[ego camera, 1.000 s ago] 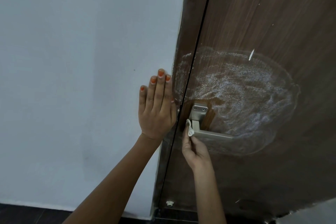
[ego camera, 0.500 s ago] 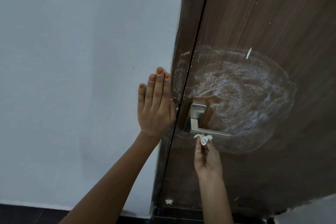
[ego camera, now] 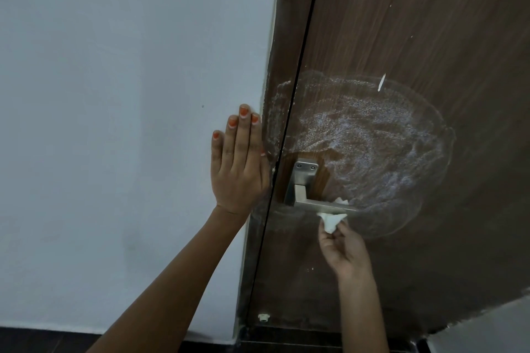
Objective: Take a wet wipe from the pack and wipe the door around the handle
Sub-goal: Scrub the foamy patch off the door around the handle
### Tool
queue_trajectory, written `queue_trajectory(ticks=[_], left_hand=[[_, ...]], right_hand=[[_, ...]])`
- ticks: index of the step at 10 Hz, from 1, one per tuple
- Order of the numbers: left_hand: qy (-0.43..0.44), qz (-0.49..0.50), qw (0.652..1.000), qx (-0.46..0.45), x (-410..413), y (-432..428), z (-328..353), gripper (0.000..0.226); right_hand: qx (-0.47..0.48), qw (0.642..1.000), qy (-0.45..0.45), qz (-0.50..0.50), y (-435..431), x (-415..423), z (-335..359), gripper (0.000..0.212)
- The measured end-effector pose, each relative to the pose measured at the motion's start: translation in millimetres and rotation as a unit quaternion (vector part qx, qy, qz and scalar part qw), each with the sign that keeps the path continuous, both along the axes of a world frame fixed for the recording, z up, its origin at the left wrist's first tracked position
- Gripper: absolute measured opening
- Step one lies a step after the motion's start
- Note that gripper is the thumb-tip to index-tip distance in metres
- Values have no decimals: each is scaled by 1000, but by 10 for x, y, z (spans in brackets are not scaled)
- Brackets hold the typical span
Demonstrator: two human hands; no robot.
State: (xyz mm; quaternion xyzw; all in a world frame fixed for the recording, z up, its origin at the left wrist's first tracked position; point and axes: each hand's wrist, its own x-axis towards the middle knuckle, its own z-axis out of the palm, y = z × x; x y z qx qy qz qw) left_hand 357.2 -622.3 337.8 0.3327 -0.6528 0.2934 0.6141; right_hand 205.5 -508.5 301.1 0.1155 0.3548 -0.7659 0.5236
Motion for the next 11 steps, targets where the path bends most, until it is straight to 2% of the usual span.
queue_trajectory(ticks=[1,2,3,4,5,6,7,8,9,10,11], left_hand=[[-7,16,1000,-3,-11,-4,11,54],[2,-4,1000,-3,-13,-6,-5,53],[2,3,1000,-3,-14,-11,1,53],[1,6,1000,-8,-21,-12,-2,52],[5,-1,1000,-8,-18,-7,-4,52],[4,3,1000,-10,-22,-7,-1,52],[3,5,1000,-8,-19,-4,1,53],[2,6,1000,-7,-16,4,4,53],[1,6,1000,-8,-8,5,8,53],[-1,9,1000,-9,-11,2,0,53],[1,8,1000,-9,-14,0,-4,53]], right_hand=[[-36,999,4,-40,72,-95,51,22],[-33,992,100,-63,75,-144,33,21],[76,930,354,-60,65,-94,-29,26],[130,793,592,-72,83,-102,-34,29],[147,595,786,-73,117,-129,-6,32],[184,461,867,-46,99,-24,58,43],[189,401,896,-26,37,174,79,52],[151,365,917,-52,-61,468,16,49],[121,347,926,-89,-106,643,-104,31],[108,361,921,-97,-36,482,-316,34],[140,474,864,-100,64,266,-443,56]])
